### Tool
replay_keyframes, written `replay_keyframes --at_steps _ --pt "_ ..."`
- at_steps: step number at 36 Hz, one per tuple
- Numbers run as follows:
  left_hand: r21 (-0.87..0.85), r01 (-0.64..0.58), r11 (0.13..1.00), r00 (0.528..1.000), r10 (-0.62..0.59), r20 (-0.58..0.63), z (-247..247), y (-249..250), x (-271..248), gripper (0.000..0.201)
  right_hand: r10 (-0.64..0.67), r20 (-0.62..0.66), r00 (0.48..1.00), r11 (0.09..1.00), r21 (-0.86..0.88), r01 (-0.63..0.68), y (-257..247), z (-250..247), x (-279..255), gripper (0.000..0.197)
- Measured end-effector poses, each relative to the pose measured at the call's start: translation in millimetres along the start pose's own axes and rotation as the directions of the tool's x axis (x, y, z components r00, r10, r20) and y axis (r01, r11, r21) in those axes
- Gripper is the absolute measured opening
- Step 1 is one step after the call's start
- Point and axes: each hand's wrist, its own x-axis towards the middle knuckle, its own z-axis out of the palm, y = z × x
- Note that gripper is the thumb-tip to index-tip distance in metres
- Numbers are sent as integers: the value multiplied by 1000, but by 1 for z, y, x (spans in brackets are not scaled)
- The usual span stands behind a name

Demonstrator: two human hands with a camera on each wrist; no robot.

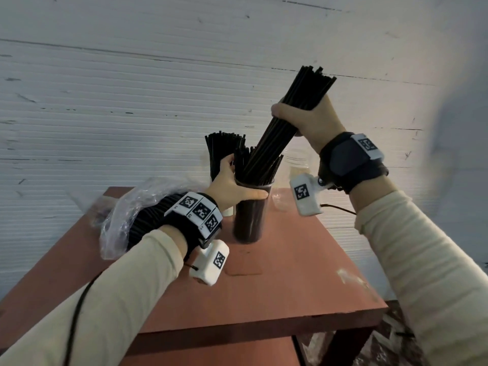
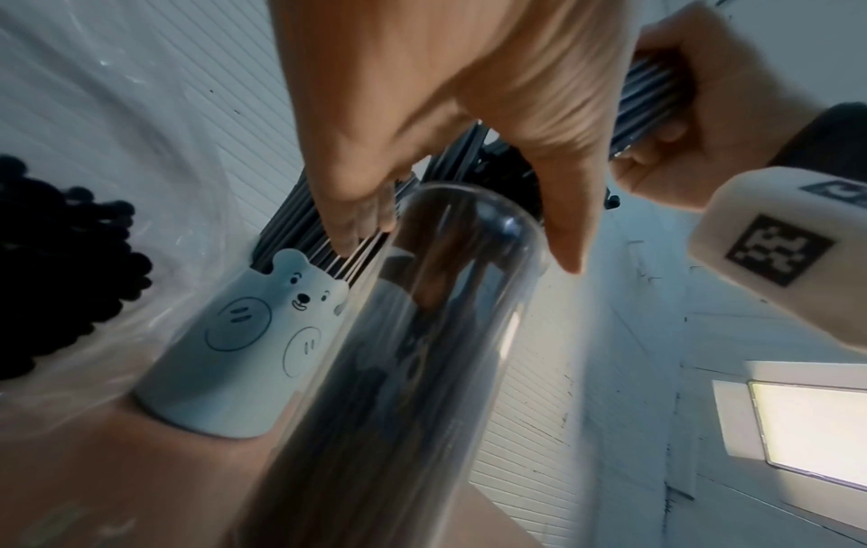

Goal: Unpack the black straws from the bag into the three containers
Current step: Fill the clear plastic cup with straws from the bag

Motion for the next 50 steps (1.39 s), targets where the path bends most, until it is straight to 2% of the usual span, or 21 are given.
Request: replay_keyframes --at_steps 6,8,10,13,18,22,25,28,30,32,35,38,42,45,48,50 --pt "74 14 997 1000 -15 10 -8 -14 11 102 -6 1 1000 998 -63 6 12 -1 19 17" --pt "80 7 997 1000 -8 13 -9 -16 11 97 -11 17 1000 996 -86 12 16 1 24 23" --pt "94 -1 996 1000 -1 19 -9 -17 11 91 -14 48 999 992 -123 19 19 5 26 27" --pt "99 -12 995 1000 9 27 -10 -17 9 82 12 114 993 983 -184 9 23 13 25 19" --pt "93 -15 996 1000 14 20 -10 -15 7 73 98 243 965 957 -290 -24 40 26 13 24" --pt "110 -15 994 1000 13 21 -10 -14 7 74 121 332 936 897 -441 41 55 34 -1 45" --pt "110 -15 994 1000 12 25 -10 -15 7 74 134 273 953 867 -498 21 58 35 -9 57" --pt "98 -15 995 1000 13 17 -10 -14 7 76 41 188 981 919 -393 37 50 34 -14 49" --pt "84 -18 996 1000 16 20 -9 -15 6 74 -84 102 991 951 -289 110 43 35 -16 62" --pt "79 -22 997 1000 21 23 -9 -15 7 74 -228 38 973 940 -250 230 39 37 -14 67" --pt "85 -26 996 1000 25 16 -9 -15 8 75 -376 80 923 858 -347 379 37 42 -12 50" --pt "95 -26 995 1000 25 13 -9 -16 8 77 -387 176 905 781 -459 423 42 50 -16 33" --pt "99 -23 995 1000 22 9 -9 -17 8 76 -411 156 898 725 -542 425 49 57 -21 26" --pt "107 -26 994 1000 26 4 -9 -17 7 75 -417 133 899 750 -508 423 45 55 -22 23" --pt "103 -31 994 999 32 -5 -8 -16 6 76 -457 87 885 783 -434 447 39 52 -22 30" --pt "107 -29 994 1000 29 -2 -9 -16 7 77 -441 107 891 787 -431 441 41 51 -22 32"
